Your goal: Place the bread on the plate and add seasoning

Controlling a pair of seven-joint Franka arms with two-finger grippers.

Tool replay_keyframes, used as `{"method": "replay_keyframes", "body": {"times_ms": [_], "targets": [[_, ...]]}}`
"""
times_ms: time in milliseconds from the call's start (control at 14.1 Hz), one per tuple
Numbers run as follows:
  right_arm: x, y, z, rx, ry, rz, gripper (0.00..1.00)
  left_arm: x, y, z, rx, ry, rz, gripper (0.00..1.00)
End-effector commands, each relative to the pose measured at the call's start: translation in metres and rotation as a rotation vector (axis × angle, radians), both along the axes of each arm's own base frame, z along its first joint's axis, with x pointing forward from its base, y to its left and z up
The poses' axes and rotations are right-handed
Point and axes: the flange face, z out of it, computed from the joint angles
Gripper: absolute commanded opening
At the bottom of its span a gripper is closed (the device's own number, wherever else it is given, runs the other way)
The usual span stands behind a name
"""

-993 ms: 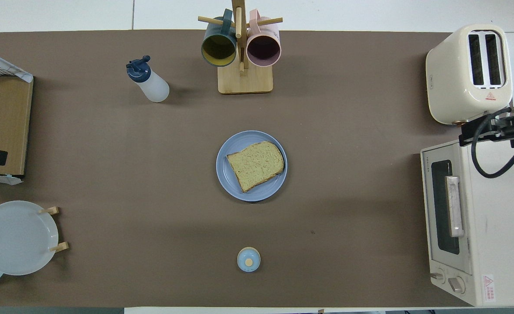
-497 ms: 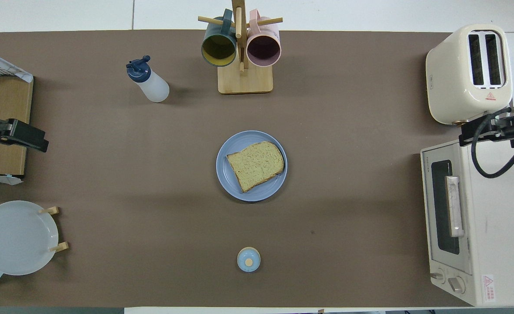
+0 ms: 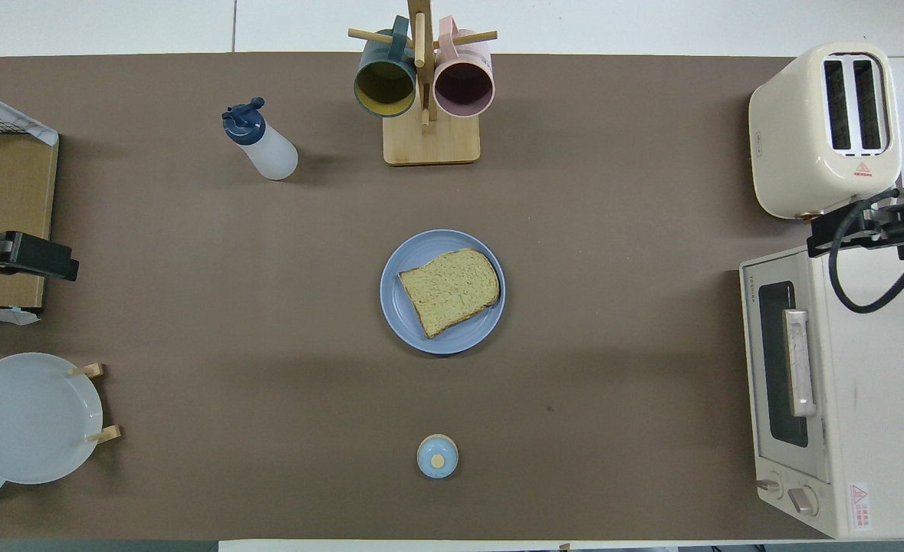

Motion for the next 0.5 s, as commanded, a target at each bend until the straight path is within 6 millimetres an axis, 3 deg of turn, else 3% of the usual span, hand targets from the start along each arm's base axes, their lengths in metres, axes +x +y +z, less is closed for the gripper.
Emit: {"method": "replay_keyframes", "body": {"times_ms": [0, 426], "targets": [[-0.0035, -0.0018, 0.0014, 0.020, -0.008, 0.011, 1.00, -0.0019, 0.0035, 0.0297, -0.008, 0.024, 0.021, 1.00], [-0.0035, -0.0018, 0.0014, 0.020, -0.008, 0.011, 1.00, -0.0032, 0.0032, 0.0249, -0.002, 0.010, 0.061, 1.00]]}}
